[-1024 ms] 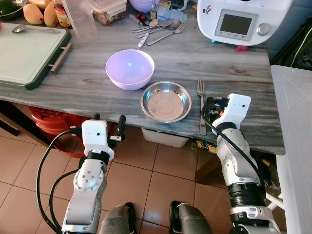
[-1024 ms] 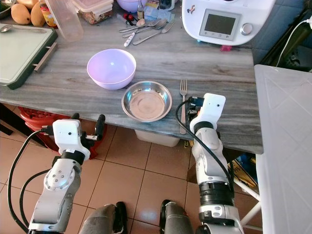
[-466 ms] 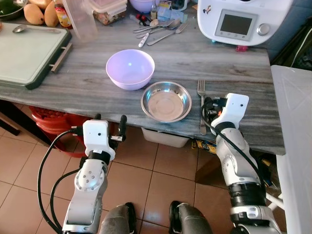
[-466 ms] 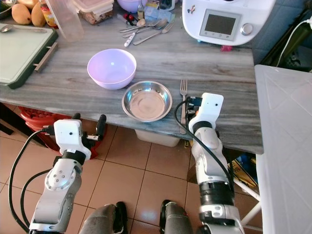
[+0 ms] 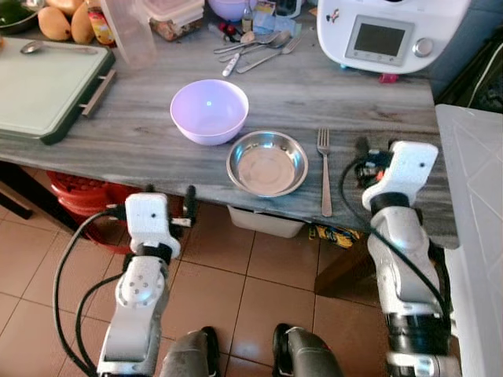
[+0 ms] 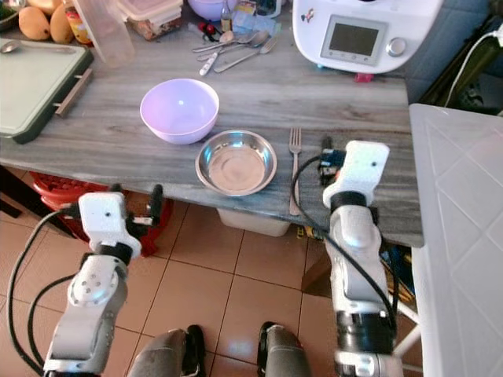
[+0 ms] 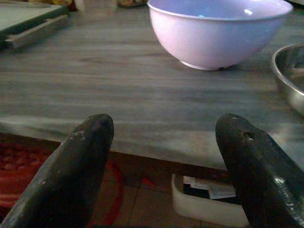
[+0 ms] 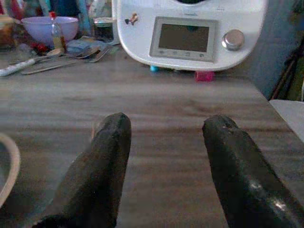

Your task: Setting the table

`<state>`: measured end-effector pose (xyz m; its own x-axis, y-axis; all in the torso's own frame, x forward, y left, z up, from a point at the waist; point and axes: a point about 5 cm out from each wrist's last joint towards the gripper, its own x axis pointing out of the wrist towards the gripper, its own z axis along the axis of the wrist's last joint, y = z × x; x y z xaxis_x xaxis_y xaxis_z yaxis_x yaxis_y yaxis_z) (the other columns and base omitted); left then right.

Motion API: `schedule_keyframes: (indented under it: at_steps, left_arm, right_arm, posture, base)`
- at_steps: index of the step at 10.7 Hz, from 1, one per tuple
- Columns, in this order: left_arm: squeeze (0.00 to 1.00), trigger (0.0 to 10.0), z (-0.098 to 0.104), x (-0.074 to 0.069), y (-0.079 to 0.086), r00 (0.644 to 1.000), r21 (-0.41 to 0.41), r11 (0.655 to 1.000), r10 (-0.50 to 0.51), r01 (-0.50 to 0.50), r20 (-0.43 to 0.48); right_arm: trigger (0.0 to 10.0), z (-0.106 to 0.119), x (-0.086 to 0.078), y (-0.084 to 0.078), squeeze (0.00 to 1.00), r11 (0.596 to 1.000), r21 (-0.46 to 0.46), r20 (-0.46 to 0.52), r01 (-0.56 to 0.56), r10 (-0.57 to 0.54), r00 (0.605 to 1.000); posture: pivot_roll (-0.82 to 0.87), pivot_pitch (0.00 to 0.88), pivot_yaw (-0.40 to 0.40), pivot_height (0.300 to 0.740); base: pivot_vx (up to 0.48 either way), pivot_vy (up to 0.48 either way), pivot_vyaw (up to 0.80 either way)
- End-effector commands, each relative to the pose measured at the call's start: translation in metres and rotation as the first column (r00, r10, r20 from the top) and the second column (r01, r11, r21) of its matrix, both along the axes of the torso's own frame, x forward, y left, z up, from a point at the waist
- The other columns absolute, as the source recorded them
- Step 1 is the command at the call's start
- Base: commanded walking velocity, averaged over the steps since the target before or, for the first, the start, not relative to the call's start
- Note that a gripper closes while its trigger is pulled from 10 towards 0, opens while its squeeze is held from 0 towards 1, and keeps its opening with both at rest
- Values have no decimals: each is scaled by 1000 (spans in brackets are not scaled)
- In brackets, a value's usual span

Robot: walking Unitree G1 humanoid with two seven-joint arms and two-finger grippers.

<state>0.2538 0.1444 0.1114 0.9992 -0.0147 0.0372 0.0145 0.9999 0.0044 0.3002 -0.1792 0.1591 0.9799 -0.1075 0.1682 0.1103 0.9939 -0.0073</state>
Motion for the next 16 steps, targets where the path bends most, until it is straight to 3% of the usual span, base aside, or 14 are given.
schedule_keyframes:
  at_steps: [1,5,8,11,12,13,16]
  left_arm:
    - [0,10000,4,0,3,1000,6,1000,21,-21,8]
    - [0,10000,5,8,3,1000,1,1000,24,-24,15]
    - [0,10000,3,10,6,1000,12,1000,27,-27,15]
    - [0,10000,-3,14,8,999,11,999,50,-50,7]
    - [0,10000,-5,15,8,999,12,999,50,-50,8]
    - [0,10000,-5,17,8,999,13,999,53,-53,13]
    - [0,10000,-9,13,9,998,17,998,55,-55,1]
  right_arm:
    - [10000,-1,-7,0,1000,1000,-12,20,-3,3,1000]
    - [10000,-12,-17,-1,1000,1000,-8,-13,19,-19,1000]
    - [10000,-19,-26,-7,1000,999,6,-39,49,-49,998]
    - [10000,-19,-24,-9,980,999,5,-36,54,-54,998]
    - [10000,-18,-22,-8,882,999,-9,-26,44,-45,999]
    - [10000,-17,-18,-6,0,999,-18,-23,31,-31,999]
    - [10000,-21,-17,-1,0,1000,-16,-29,-6,6,1000]
  posture:
    - [-13,133,9,740]
    - [-22,90,12,740]
    - [-29,78,17,740]
    - [-37,17,11,740]
    - [-34,1,9,740]
    - [-30,0,9,740]
    - [-21,0,16,740]
  base:
    - [0,0,0]
    - [-209,0,0]
    - [-345,0,-663]
    - [-321,0,-192]
    - [-296,0,0]
    - [0,0,0]
    - [-85,0,0]
